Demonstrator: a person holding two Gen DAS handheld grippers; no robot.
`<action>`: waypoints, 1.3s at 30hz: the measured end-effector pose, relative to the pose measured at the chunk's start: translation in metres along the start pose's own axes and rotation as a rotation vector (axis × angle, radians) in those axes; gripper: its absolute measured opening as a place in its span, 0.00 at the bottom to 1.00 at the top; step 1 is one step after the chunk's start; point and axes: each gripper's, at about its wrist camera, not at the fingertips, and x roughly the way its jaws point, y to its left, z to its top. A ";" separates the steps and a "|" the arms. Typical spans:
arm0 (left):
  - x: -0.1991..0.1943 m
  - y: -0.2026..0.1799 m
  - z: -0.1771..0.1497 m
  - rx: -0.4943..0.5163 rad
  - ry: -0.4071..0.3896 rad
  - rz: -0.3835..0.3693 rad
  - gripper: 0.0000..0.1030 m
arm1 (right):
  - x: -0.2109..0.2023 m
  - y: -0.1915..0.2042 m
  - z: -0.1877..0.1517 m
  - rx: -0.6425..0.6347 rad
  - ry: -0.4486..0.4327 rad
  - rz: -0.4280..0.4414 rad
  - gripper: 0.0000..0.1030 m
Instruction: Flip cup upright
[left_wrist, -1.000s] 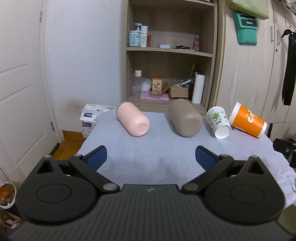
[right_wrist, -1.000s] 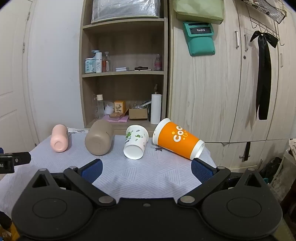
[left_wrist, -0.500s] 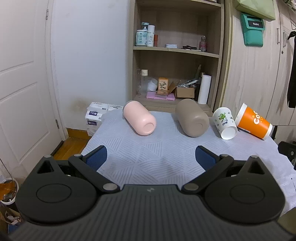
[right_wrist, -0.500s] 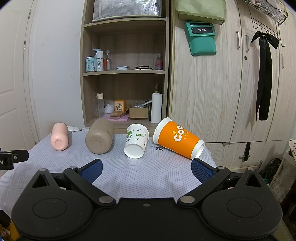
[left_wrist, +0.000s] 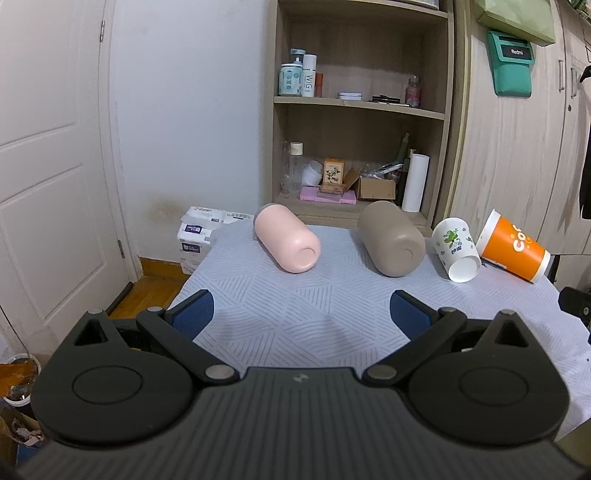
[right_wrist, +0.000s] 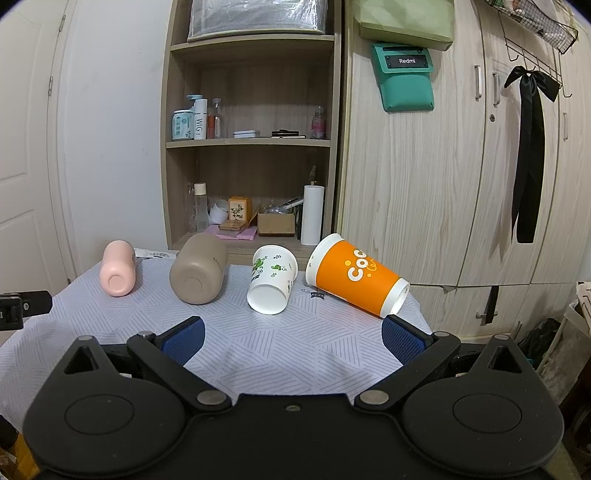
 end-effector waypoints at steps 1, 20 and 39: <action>-0.001 0.000 0.000 0.001 -0.002 -0.001 1.00 | 0.000 0.000 0.000 -0.001 0.000 0.000 1.00; -0.022 -0.004 0.000 0.021 -0.085 -0.044 1.00 | -0.010 0.003 0.003 -0.035 -0.032 -0.018 1.00; -0.021 -0.004 0.001 0.017 -0.062 -0.024 1.00 | -0.014 0.004 0.003 -0.050 -0.044 -0.025 1.00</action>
